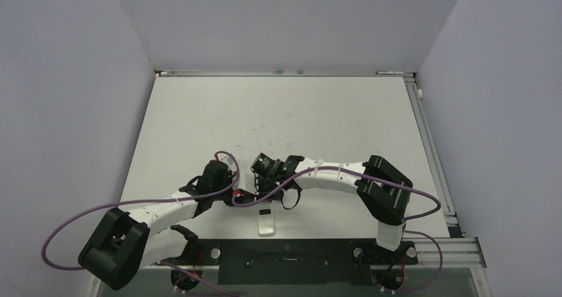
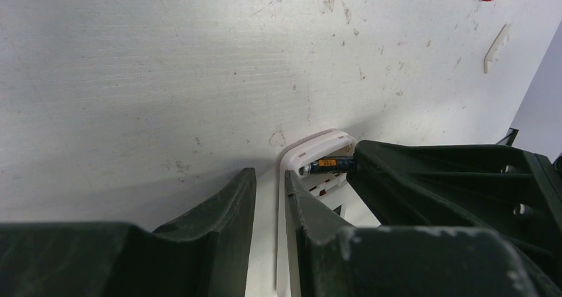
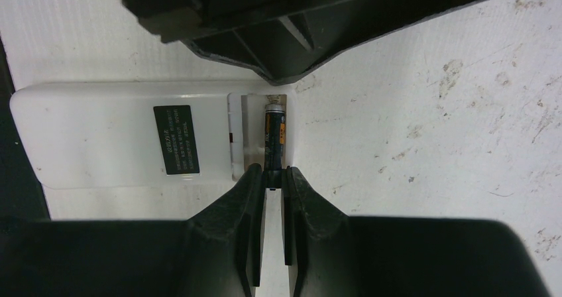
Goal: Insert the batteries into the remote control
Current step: Load the battery into the remote control.
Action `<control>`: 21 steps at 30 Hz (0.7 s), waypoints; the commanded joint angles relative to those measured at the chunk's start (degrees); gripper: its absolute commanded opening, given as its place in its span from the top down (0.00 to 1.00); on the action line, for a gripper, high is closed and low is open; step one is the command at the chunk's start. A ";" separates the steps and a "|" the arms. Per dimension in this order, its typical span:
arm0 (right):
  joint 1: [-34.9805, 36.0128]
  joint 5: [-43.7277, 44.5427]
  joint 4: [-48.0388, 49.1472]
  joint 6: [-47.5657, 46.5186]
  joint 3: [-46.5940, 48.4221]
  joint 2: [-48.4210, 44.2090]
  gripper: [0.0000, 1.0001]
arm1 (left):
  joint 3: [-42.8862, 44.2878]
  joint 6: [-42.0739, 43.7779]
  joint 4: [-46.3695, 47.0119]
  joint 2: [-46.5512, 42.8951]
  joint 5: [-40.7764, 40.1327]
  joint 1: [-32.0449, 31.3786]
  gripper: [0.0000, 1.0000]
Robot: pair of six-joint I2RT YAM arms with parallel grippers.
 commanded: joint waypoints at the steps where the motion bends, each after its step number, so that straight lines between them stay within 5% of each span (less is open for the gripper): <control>1: 0.14 -1.52 1.45 0.42 2.52 0.92 0.89 | 0.08 1.17 2.32 0.37 1.00 0.27 0.80; 21: 0.06 -1.06 1.84 0.82 3.08 1.18 0.80 | -0.18 1.34 2.04 -0.10 1.28 0.53 0.80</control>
